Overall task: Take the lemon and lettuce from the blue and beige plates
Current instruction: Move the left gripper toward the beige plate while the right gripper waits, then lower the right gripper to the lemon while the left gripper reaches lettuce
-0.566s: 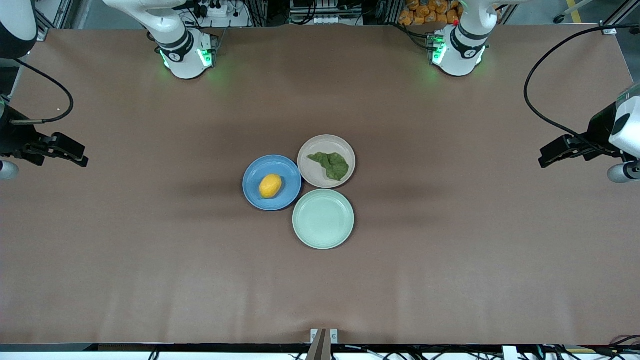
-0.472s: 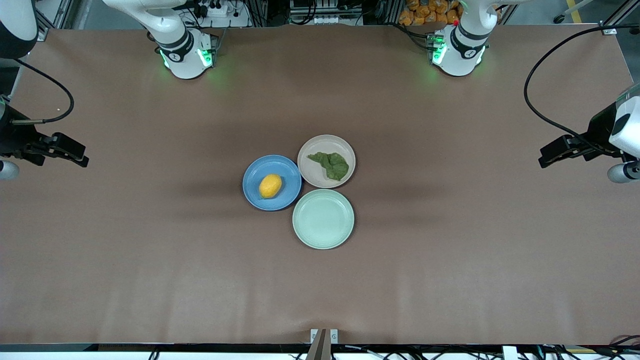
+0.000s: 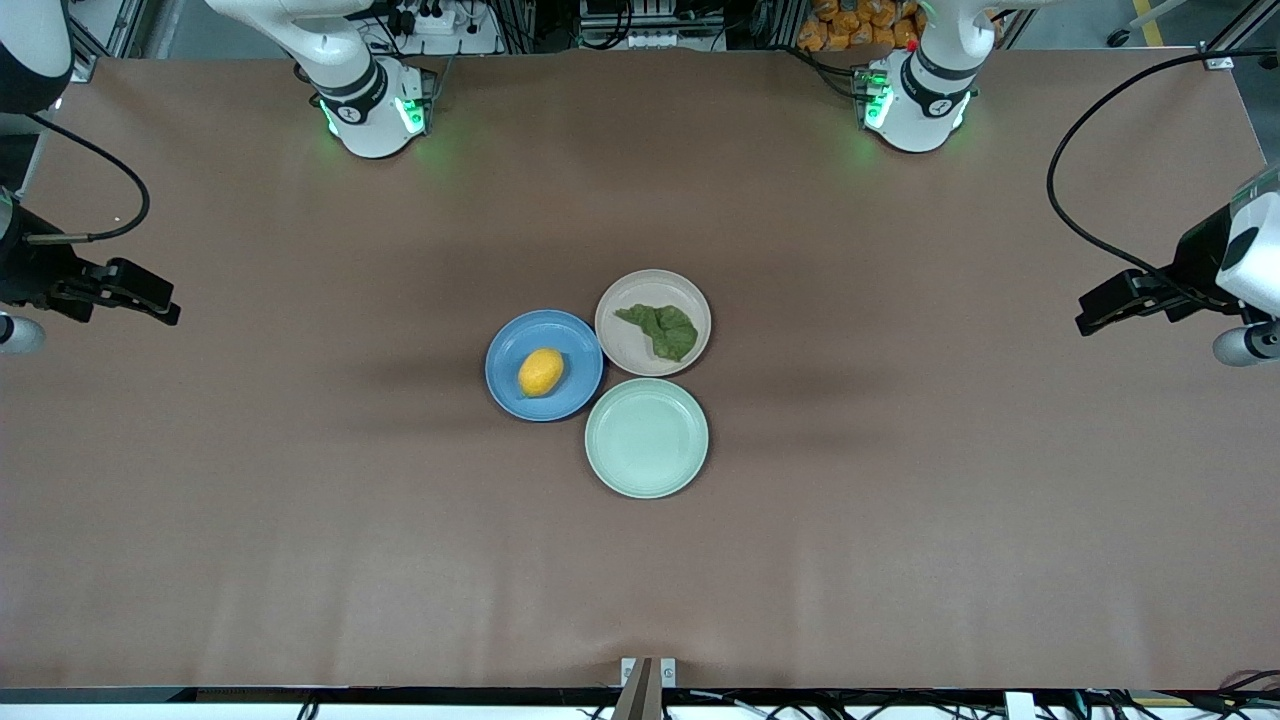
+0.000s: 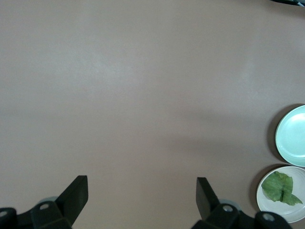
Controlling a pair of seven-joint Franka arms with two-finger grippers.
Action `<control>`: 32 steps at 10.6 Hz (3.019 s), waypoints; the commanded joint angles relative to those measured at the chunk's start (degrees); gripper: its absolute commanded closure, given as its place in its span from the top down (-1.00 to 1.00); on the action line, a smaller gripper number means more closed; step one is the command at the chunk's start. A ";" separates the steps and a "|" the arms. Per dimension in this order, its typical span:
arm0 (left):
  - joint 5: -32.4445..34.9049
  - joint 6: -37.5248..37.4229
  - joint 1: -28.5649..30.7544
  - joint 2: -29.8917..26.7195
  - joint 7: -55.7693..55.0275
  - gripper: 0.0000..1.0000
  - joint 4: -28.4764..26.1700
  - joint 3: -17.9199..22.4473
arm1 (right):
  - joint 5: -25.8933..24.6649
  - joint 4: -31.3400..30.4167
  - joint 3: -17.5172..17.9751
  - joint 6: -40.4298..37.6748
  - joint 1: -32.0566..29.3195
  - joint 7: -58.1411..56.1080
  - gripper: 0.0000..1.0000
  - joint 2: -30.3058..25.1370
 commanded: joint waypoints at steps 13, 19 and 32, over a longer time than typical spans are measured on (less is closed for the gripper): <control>-8.91 2.47 -18.87 12.04 -13.58 1.00 -1.38 -6.57 | 0.33 -3.66 7.17 3.61 0.69 7.65 1.00 0.68; -10.47 15.89 -27.50 25.31 -16.94 1.00 -4.20 -6.66 | 0.42 -15.45 14.55 18.73 2.88 24.21 1.00 6.73; -15.06 30.77 -34.28 36.50 -23.44 1.00 -5.51 -6.39 | -7.91 -23.19 23.70 44.67 8.86 59.49 0.97 24.84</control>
